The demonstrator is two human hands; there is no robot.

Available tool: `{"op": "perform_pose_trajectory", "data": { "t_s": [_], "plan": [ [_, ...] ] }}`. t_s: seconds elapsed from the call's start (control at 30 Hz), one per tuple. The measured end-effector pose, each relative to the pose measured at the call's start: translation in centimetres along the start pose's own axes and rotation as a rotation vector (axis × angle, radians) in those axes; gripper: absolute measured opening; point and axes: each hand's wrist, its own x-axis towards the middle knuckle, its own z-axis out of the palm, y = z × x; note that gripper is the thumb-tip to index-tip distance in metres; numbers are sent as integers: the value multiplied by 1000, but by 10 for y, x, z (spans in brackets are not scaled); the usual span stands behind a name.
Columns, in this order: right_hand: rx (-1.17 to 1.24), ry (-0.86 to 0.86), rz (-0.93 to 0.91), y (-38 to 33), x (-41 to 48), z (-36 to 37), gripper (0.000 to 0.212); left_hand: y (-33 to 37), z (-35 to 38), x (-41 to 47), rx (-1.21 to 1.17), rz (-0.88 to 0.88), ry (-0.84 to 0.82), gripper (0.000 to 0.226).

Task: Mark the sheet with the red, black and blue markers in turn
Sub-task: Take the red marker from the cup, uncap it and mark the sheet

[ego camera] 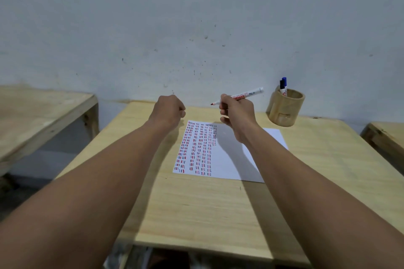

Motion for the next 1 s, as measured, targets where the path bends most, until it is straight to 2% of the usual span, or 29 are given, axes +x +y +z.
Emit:
{"op": "perform_pose_trajectory", "data": {
  "t_s": [0.03, 0.07, 0.2, 0.5, 0.63, 0.77, 1.0],
  "plan": [
    [-13, -1, -2, 1, 0, 0, 18, -5, 4, 1, 54, -10, -9, 33],
    [-27, -3, -3, 3, 0, 1, 16, -8, 8, 2, 80, -14, -15, 32],
    [-102, -22, -30, 8, 3, 3, 10, -15, 17, -1, 183, -19, 10, 16],
    [-275, 14, -92, 24, 6, 3, 18, -23, 22, -21, 164, 3, 12, 50],
    [-431, 99, -123, 30, 4, -3, 20, -35, 24, -43, 280, 41, 34, 47],
    [-564, 84, -128, 37, -7, -3, 31, -46, 26, -58, 402, -24, -52, 45],
    [-565, -3, -126, 46, -26, -10, 23, -48, 19, -70, 447, -16, -213, 54]
  ]
}}
